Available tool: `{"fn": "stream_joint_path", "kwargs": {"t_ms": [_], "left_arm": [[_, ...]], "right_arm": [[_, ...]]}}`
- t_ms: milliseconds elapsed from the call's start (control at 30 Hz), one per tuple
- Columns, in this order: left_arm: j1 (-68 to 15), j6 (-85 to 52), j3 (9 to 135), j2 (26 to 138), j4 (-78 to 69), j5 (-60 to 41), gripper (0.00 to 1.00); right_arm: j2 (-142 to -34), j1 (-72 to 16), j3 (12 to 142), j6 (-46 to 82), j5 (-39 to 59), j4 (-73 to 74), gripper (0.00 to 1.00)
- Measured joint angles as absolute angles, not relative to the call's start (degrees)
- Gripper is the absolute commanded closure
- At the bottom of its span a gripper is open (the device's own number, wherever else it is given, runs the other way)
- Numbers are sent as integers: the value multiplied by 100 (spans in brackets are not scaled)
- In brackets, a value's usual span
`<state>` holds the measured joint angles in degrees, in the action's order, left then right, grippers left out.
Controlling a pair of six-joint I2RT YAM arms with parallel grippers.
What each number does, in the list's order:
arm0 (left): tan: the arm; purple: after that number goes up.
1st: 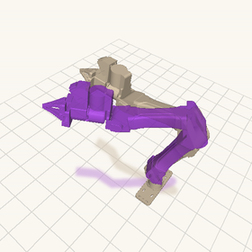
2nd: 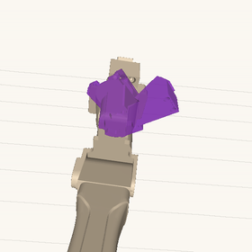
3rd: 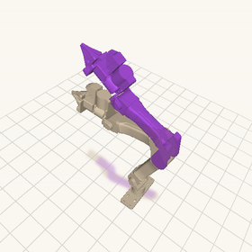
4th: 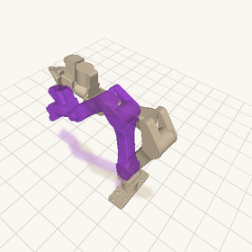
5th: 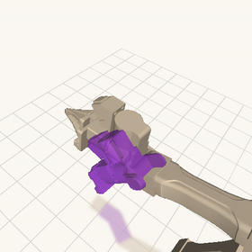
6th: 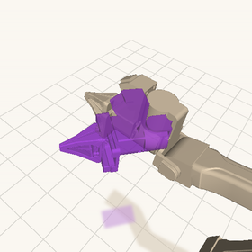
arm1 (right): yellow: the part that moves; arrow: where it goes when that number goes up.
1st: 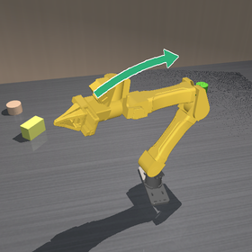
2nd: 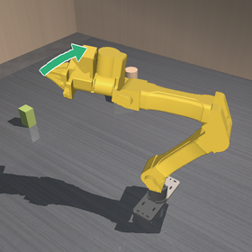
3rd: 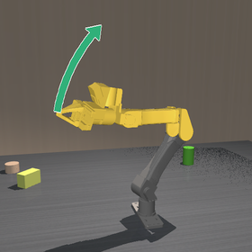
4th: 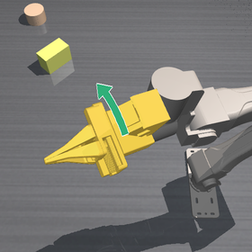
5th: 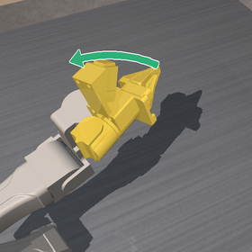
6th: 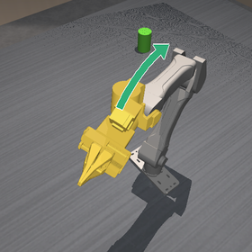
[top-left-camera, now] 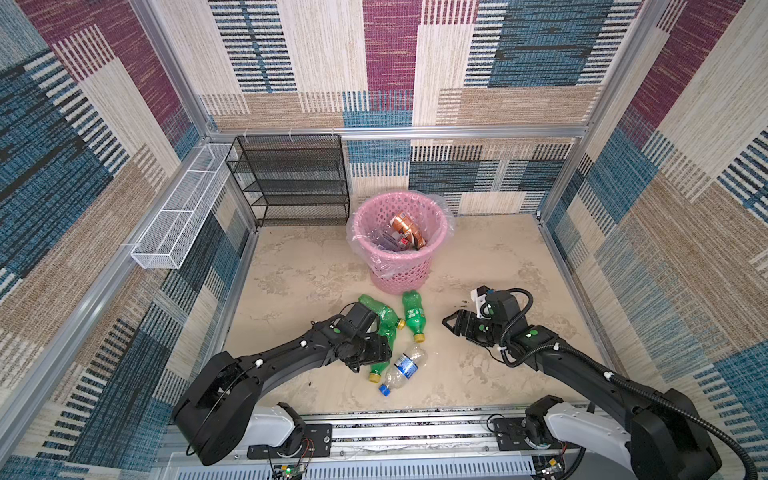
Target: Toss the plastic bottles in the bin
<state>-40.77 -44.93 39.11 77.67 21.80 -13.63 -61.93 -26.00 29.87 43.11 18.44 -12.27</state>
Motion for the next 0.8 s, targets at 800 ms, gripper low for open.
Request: {"fn": "stream_joint_path", "kwargs": {"t_ms": [800], "left_arm": [[-4062, -4499, 3487, 6267, 2910, -917, 39]], "right_arm": [[-6464, -2602, 2978, 4270, 1918, -1081, 28]]}}
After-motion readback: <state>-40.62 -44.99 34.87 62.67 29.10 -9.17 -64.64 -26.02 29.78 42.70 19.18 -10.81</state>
